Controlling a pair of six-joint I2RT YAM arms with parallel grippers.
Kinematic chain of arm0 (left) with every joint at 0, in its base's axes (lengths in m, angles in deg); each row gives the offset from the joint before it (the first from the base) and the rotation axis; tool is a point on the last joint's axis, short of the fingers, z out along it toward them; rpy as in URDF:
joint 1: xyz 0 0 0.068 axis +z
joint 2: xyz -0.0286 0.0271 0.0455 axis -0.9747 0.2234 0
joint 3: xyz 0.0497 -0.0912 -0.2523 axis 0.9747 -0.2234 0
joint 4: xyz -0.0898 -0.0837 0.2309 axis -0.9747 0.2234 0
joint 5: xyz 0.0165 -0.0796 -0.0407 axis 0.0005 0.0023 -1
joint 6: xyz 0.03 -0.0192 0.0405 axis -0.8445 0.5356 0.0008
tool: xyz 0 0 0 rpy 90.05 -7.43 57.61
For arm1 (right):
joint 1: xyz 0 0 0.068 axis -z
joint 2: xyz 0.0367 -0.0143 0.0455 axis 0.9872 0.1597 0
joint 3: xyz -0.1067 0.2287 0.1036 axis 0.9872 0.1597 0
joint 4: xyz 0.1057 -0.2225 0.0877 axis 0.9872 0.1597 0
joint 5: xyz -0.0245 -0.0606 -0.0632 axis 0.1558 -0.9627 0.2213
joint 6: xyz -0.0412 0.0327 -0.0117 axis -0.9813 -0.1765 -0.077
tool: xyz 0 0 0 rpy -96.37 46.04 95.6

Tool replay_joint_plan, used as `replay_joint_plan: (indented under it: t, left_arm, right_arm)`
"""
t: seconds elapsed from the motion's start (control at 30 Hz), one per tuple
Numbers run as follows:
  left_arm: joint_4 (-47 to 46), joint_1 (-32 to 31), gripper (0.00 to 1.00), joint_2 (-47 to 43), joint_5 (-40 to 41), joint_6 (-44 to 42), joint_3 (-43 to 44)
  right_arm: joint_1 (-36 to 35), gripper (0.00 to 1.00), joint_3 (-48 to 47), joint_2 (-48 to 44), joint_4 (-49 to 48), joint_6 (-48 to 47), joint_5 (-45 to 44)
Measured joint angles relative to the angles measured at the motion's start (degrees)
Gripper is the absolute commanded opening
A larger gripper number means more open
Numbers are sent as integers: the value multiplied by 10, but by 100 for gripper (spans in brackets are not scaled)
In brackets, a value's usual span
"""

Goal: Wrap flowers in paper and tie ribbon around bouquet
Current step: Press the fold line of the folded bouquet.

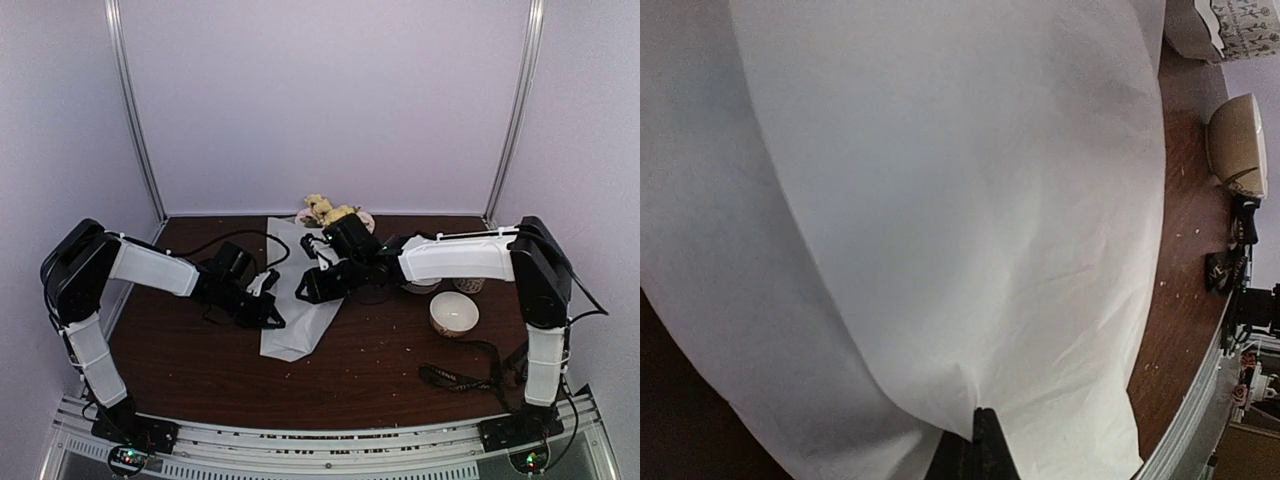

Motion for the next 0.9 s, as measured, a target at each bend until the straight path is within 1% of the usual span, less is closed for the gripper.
replay_joint_plan:
  t: [0.13, 0.17, 0.23, 0.27, 0.3, 0.4, 0.53, 0.6, 0.7, 0.8, 0.83, 0.9]
  left_arm:
    - [-2, 2, 0, -1, 2, 2, -2]
    - [-2, 2, 2, -2, 2, 2, -2]
    - [0, 2, 19, -9, 2, -2, -2]
    - [2, 2, 25, -13, 2, -5, -2]
    - [9, 2, 28, -21, 2, -11, -2]
    - [33, 10, 32, -49, 5, -24, -2]
    - [48, 55, 34, -107, 24, -30, -21]
    - [51, 83, 33, -113, 34, -31, -27]
    - [50, 108, 30, -85, 39, -30, -31]
    - [37, 105, 29, -35, 27, -24, -37]
    - [25, 105, 29, -29, 11, -22, -39]
    - [18, 101, 28, -27, 9, -22, -38]
  right_arm:
    - [-2, 33, -18, 74, -10, 28, 23]
    - [0, 33, -21, 91, -8, 33, 26]
    - [3, 33, -24, 120, -10, 40, 33]
    - [3, 33, -27, 126, -13, 42, 37]
    - [4, 33, -34, 128, -11, 45, 42]
    - [4, 33, -51, 128, -5, 44, 45]
    - [4, 33, -52, 129, 5, 44, 44]
    - [4, 33, -52, 129, 10, 41, 44]
    - [0, 33, -59, 130, 23, 36, 41]
    - [-4, 34, -70, 130, 33, 27, 37]
    - [-8, 34, -73, 130, 36, 24, 35]
    - [-13, 34, -77, 130, 36, 24, 35]
